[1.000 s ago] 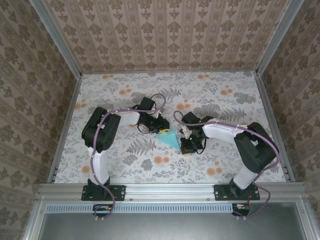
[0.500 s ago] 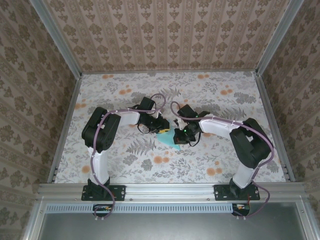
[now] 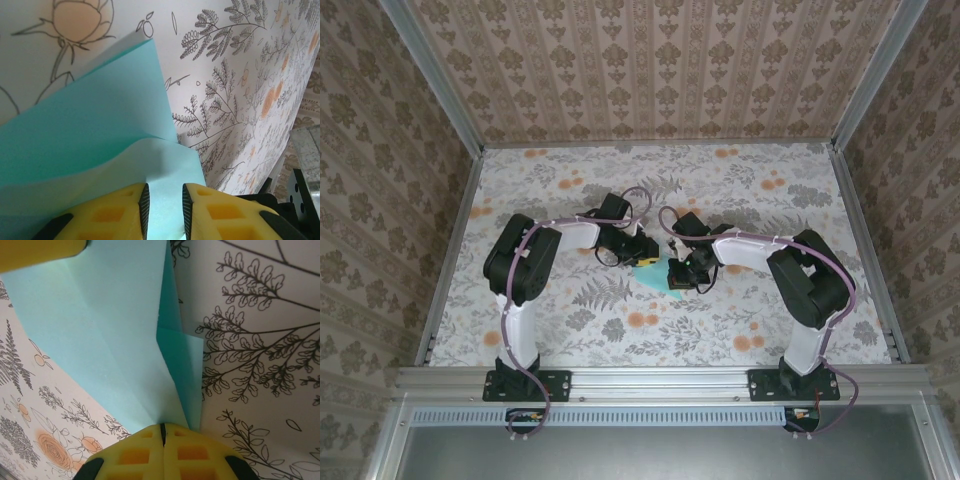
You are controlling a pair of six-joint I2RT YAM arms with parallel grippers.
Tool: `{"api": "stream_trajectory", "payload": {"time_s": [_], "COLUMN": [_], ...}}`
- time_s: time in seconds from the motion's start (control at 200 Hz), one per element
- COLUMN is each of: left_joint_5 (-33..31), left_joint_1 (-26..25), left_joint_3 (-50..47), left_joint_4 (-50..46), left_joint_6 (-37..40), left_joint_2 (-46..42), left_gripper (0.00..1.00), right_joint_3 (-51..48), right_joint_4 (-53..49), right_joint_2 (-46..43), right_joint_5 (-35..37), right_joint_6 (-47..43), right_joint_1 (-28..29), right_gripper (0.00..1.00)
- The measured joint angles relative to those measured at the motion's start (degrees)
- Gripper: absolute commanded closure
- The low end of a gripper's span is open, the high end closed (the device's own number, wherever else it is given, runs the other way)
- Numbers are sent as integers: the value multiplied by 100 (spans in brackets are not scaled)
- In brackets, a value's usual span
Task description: Fold a paper plane with a square sheet of paper (fold left side to right side)
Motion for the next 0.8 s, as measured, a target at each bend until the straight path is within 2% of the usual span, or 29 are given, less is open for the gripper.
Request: {"api": "stream_trajectory", "payload": {"time_s": [0.325, 0.485, 0.8], "left_joint_5": [-494, -356, 20], "left_joint_1": [50, -111, -632], "left_joint_3": [-129, -400, -540], "left_joint_4": [-107, 109, 304], "left_joint_6": [350, 400, 402], "left_joint_2": [-651, -1040, -802], "left_gripper": [73, 77, 81], "right_joint_3": [-26, -26, -26], "right_joint_4": [9, 4, -9], "right_joint_2": [0, 0, 0], "right_joint_5": [22, 24, 24], "right_joint_6": [-13, -17, -20], "right_joint_1": [0, 0, 0], "right_gripper": [100, 100, 100]}}
